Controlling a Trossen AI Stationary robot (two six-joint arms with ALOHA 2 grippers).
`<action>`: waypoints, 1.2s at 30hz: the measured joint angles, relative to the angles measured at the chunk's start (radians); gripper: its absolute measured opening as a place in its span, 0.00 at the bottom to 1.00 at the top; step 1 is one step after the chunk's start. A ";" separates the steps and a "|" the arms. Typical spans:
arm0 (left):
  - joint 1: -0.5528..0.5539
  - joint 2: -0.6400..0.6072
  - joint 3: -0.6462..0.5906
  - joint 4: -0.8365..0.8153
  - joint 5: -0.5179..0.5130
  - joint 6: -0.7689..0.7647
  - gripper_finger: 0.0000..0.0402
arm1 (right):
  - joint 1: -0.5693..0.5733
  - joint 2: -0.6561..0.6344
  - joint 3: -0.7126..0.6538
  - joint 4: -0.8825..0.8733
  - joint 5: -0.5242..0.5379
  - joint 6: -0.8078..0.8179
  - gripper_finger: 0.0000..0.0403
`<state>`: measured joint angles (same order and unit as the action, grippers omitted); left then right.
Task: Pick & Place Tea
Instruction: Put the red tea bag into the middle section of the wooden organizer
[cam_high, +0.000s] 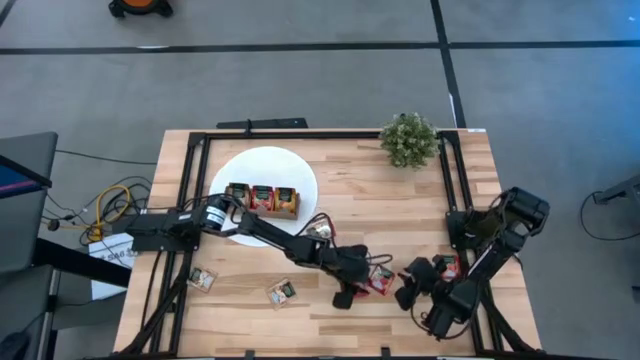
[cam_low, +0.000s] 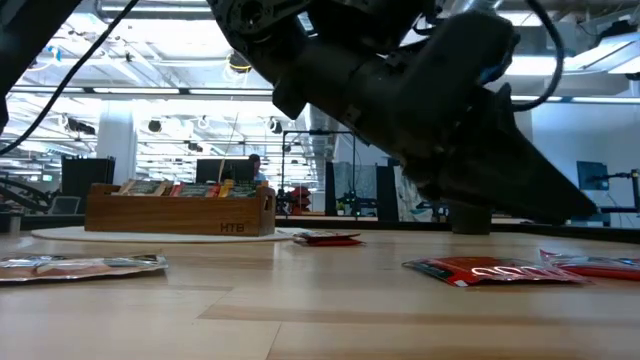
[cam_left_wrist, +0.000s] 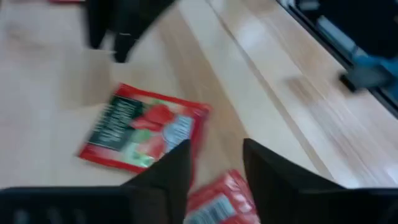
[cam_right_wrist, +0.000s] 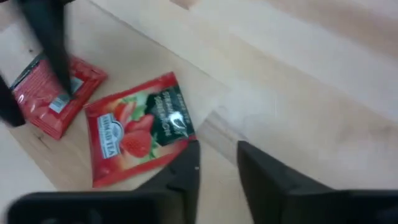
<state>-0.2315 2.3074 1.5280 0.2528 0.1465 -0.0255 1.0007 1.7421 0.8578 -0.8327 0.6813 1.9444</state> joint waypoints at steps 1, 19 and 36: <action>-0.002 0.000 0.000 -0.014 0.007 0.014 0.30 | 0.003 -0.014 -0.035 0.044 0.002 0.015 0.29; 0.015 0.051 -0.001 0.016 -0.092 0.021 0.00 | -0.106 -0.118 -0.369 0.841 -0.023 -0.202 0.28; -0.013 -0.061 -0.001 -0.092 -0.522 0.164 0.00 | -0.177 -0.110 -0.199 0.539 -0.161 -0.597 0.01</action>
<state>-0.2446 2.2464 1.5272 0.1613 -0.3751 0.1381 0.8242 1.6326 0.6589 -0.2937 0.5207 1.3477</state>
